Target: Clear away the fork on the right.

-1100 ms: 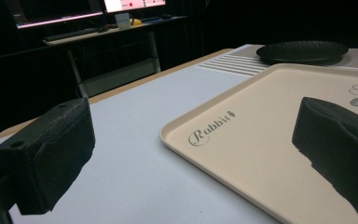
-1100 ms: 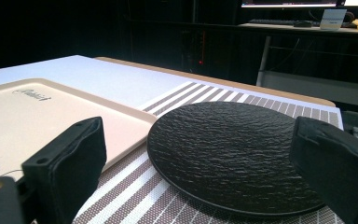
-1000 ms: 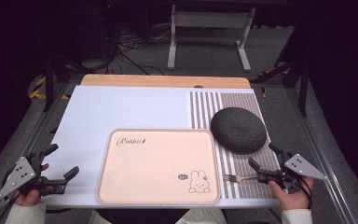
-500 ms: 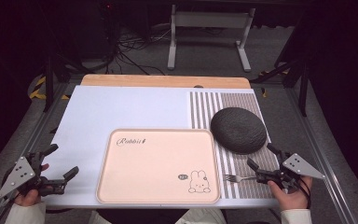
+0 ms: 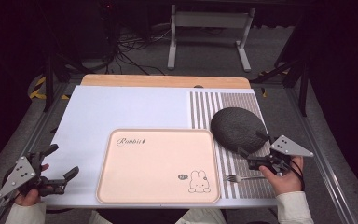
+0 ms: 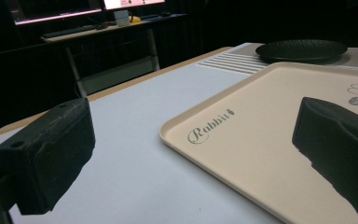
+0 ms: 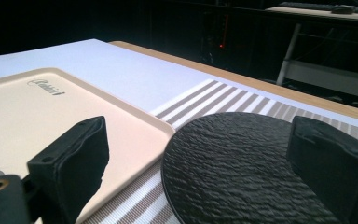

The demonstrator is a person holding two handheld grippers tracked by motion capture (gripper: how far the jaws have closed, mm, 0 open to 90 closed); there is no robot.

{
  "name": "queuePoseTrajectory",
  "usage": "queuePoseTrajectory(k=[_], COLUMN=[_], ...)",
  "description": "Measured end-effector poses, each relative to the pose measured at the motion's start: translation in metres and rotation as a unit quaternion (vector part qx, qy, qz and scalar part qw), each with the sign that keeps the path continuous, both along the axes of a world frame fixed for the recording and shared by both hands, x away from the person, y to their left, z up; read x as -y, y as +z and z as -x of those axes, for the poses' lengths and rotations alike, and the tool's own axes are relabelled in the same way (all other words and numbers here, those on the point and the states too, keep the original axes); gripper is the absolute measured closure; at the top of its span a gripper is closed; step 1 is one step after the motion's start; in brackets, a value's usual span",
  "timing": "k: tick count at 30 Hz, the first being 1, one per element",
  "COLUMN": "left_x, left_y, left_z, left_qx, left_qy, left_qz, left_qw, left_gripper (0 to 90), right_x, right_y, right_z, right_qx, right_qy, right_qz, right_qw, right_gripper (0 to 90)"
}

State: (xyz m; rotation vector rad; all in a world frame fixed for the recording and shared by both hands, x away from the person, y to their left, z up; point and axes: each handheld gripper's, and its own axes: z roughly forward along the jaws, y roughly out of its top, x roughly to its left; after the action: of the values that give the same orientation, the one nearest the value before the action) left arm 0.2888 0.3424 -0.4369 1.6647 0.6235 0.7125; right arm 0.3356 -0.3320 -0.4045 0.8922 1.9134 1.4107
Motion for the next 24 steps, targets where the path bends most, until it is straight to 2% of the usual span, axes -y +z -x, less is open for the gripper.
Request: queuePoseTrajectory(k=[2, 3, 4, 6, 8, 9, 12, 16, 19, 20, 21, 22, 23, 24], left_x=[0.0, 0.0, 0.0, 0.0, 0.0, 0.0, 0.0, 0.0, 0.0, 0.0, 0.0, 0.0, 0.0, 0.0], left_y=[0.0, 0.0, 0.0, 0.0, 0.0, 0.001, 0.001, 0.001, 0.001, 0.001, 0.001, 0.001, 0.001, 0.001], left_z=[0.0, 0.0, 0.0, 0.0, 0.0, 0.0, 0.0, 0.0, 0.0, 0.001, 0.001, 0.0, 0.0, 0.0], left_qx=[0.003, 0.002, 0.002, 0.002, 0.002, 0.002, 0.002, 0.002, 0.002, 0.002, 0.002, 0.002, 0.003, 0.002], left_qy=[0.0, 0.0, 0.0, 0.0, 0.001, 0.0, 0.0, -0.001, 0.0, -0.001, 0.0, 0.0, 0.001, 0.0], left_qz=[-0.003, -0.001, -0.001, -0.001, -0.003, -0.003, -0.004, -0.004, -0.005, -0.007, -0.006, -0.006, -0.006, -0.007], left_qw=[1.0, 1.0, 1.0, 1.0, 1.0, 1.0, 1.0, 1.0, 1.0, 1.0, 1.0, 1.0, 1.0, 1.0], left_gripper=[0.0, 0.0, 0.0, 0.0, 0.0, 0.0, 0.0, 0.0, 0.0, 0.1, 0.1, 0.0, 0.0, 0.0], right_x=[-0.002, -0.005, -0.007, -0.011, -0.015, -0.015, -0.02, -0.024, -0.027, -0.028, -0.028, -0.029, -0.029, -0.03], right_y=[0.002, 0.003, 0.003, 0.003, 0.005, 0.005, 0.01, 0.018, 0.023, 0.027, 0.027, 0.029, 0.031, 0.033], right_z=[-0.003, -0.008, -0.01, -0.014, -0.017, -0.017, -0.02, -0.024, -0.026, -0.027, -0.027, -0.027, -0.027, -0.027], right_qx=[-0.003, -0.009, -0.014, -0.029, -0.043, -0.043, -0.062, -0.086, -0.105, -0.117, -0.117, -0.123, -0.131, -0.136], right_qy=[0.005, 0.016, 0.022, 0.015, 0.021, 0.021, 0.039, 0.059, 0.073, 0.081, 0.081, 0.083, 0.089, 0.091], right_qz=[-0.001, -0.004, -0.005, -0.003, 0.011, 0.011, 0.032, 0.06, 0.097, 0.129, 0.129, 0.146, 0.171, 0.177], right_qw=[1.0, 0.9998, 0.9996, 0.9994, 0.9988, 0.9988, 0.9968, 0.9927, 0.987, 0.9814, 0.9814, 0.9781, 0.9725, 0.9704], right_gripper=[4.4, 0.4, 1.0, 1.7, 1.7, 1.7, 1.7, 3.0, 5.9, 6.1, 6.1, 6.6, 6.6, 6.7])
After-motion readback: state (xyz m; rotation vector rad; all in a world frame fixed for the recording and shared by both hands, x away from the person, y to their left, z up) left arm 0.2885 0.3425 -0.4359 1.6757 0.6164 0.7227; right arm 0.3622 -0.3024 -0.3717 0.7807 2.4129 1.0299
